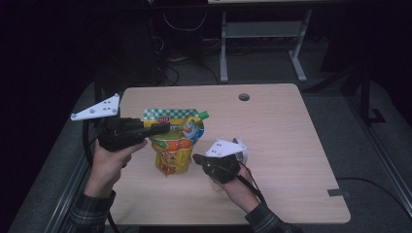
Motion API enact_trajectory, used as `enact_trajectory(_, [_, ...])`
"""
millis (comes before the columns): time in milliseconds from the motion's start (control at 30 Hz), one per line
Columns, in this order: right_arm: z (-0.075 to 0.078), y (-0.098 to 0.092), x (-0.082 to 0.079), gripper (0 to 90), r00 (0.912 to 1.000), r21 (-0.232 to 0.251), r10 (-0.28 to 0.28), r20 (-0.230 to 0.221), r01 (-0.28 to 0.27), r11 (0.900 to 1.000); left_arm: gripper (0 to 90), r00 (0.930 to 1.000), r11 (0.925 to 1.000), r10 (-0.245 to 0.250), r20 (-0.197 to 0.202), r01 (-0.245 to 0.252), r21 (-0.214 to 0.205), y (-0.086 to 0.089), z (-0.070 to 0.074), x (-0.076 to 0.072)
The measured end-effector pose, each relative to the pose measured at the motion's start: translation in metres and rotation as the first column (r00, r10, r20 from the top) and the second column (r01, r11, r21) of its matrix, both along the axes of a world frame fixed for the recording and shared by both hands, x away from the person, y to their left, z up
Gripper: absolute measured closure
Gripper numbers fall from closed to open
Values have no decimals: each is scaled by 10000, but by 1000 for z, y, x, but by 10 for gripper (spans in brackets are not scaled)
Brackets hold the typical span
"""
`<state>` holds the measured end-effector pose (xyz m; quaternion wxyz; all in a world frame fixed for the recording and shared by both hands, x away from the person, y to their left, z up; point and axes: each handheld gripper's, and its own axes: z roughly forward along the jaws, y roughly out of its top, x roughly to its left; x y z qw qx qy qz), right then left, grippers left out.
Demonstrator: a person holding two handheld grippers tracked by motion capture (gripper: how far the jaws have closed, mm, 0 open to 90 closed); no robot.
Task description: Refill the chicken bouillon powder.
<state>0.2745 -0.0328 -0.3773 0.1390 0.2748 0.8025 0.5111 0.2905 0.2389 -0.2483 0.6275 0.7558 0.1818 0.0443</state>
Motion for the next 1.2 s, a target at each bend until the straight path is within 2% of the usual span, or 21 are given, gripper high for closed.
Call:
enact_trajectory(200, [2,5,2,897,10000,65,85,-35,-85,9999,900,10000,10000,-44,11,44,-59,-4,2,0])
enact_trajectory(267, [1,7,1,897,9999,-7,121,55,-121,9999,900,10000,10000,-77,-44,77,-41,-7,2,2])
enact_trajectory(533, [-2,14,-5,897,9993,44,379,-50,-378,9993,900,9998,9999,-152,-92,152,54,-17,3,5])
enact_trajectory(733, [-9,23,-10,898,9982,3,604,-68,-604,9982,900,9994,9991,-291,-195,297,308,-27,-1,11])
enact_trajectory(900, [-15,28,-13,898,9965,169,838,-73,-837,9963,900,9986,9990,-386,-359,393,209,-32,-5,16])
enact_trajectory(1033, [-18,30,-16,899,9933,304,1147,109,-1150,9929,900,9977,9984,-501,-454,511,228,-38,-6,18])
enact_trajectory(1200, [-22,34,-19,899,9880,383,1493,388,-1508,9878,900,9963,9963,-674,-526,700,490,-50,-8,19])
